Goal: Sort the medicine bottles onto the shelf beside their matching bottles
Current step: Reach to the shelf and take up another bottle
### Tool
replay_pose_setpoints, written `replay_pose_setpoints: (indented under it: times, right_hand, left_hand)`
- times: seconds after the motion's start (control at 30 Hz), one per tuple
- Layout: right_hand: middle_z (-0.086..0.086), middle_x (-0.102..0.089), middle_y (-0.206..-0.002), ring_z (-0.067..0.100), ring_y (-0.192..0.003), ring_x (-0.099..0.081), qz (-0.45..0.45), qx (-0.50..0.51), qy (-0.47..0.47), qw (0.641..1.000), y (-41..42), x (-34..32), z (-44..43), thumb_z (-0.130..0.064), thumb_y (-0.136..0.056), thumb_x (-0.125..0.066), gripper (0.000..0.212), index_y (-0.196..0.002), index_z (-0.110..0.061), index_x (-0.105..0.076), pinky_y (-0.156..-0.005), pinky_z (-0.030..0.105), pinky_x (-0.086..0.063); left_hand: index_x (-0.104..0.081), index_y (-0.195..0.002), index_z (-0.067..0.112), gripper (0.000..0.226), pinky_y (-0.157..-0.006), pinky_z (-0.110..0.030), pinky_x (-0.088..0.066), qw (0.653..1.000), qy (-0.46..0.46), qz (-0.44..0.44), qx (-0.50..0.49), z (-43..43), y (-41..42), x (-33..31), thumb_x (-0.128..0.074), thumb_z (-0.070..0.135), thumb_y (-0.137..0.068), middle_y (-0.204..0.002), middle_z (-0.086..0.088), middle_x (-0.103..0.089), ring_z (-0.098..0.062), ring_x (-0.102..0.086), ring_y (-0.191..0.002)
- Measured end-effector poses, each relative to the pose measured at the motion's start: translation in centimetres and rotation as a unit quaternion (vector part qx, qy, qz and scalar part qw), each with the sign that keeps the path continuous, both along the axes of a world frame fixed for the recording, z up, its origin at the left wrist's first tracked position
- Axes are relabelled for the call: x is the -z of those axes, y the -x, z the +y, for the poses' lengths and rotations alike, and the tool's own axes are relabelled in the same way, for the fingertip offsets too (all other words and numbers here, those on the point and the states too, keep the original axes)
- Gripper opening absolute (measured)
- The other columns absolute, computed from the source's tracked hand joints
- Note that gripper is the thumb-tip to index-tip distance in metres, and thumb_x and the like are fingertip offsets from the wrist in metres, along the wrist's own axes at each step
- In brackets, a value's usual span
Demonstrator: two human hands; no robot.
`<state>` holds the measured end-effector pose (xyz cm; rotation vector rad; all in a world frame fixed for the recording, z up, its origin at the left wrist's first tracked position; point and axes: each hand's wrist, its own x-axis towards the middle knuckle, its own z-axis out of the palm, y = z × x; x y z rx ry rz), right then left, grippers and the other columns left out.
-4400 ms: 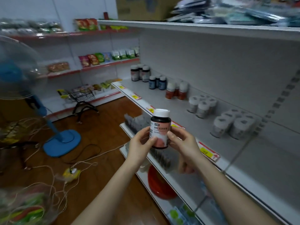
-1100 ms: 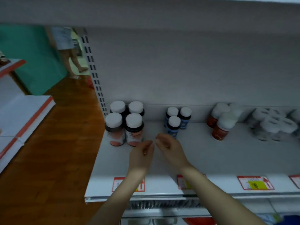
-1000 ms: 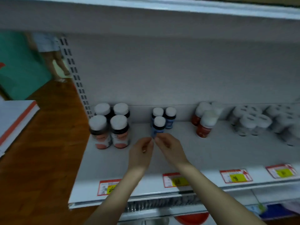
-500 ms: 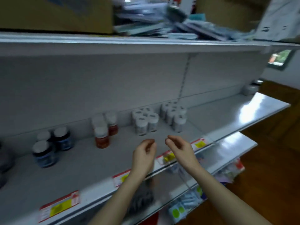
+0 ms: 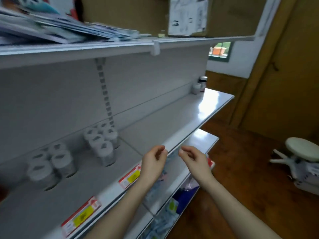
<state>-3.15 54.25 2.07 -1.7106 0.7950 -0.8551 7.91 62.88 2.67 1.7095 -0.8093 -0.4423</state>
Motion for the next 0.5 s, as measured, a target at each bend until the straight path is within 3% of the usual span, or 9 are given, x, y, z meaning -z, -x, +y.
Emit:
replay_pose_setpoints:
  times: [0.27,0.33,0.5]
  right_hand:
    - [-0.006,-0.061,-0.089,0.002,-0.084,-0.058,0.023,0.079,0.019,0.996,1.2,-1.2,-15.5,-0.015,-0.086,-0.061,0.022,-0.106,-0.007,-0.062,-0.069,0.001,-0.045]
    - [-0.003,-0.063,-0.091,0.007,-0.086,-0.06,0.017,0.103,0.011,0.994,1.8,-1.6,-18.8,-0.015,-0.087,-0.06,0.022,-0.107,-0.007,-0.062,-0.068,0.002,-0.046]
    - [-0.012,-0.059,-0.089,-0.002,-0.084,-0.057,0.011,0.143,0.009,0.99,4.2,-1.4,-27.3,-0.016,-0.088,-0.058,0.025,-0.111,-0.008,-0.06,-0.068,-0.001,-0.044]
  left_hand:
    - [-0.06,-0.11,0.01,0.023,-0.096,-0.037,-0.048,0.998,0.005,0.025,0.065,-17.1,-0.2,-0.4,-0.054,0.016,-0.089,-0.111,-0.011,-0.065,-0.023,-0.062,-0.101]
    - [-0.06,-0.11,0.01,0.023,-0.095,-0.032,-0.048,0.996,0.012,0.023,0.081,-20.8,0.2,-0.8,-0.053,0.016,-0.089,-0.112,-0.011,-0.064,-0.022,-0.061,-0.102]
    - [-0.059,-0.115,0.01,0.027,-0.089,-0.02,-0.042,0.992,-0.012,-0.025,0.123,-30.6,2.2,-1.5,-0.05,0.018,-0.091,-0.117,-0.006,-0.063,-0.017,-0.058,-0.107]
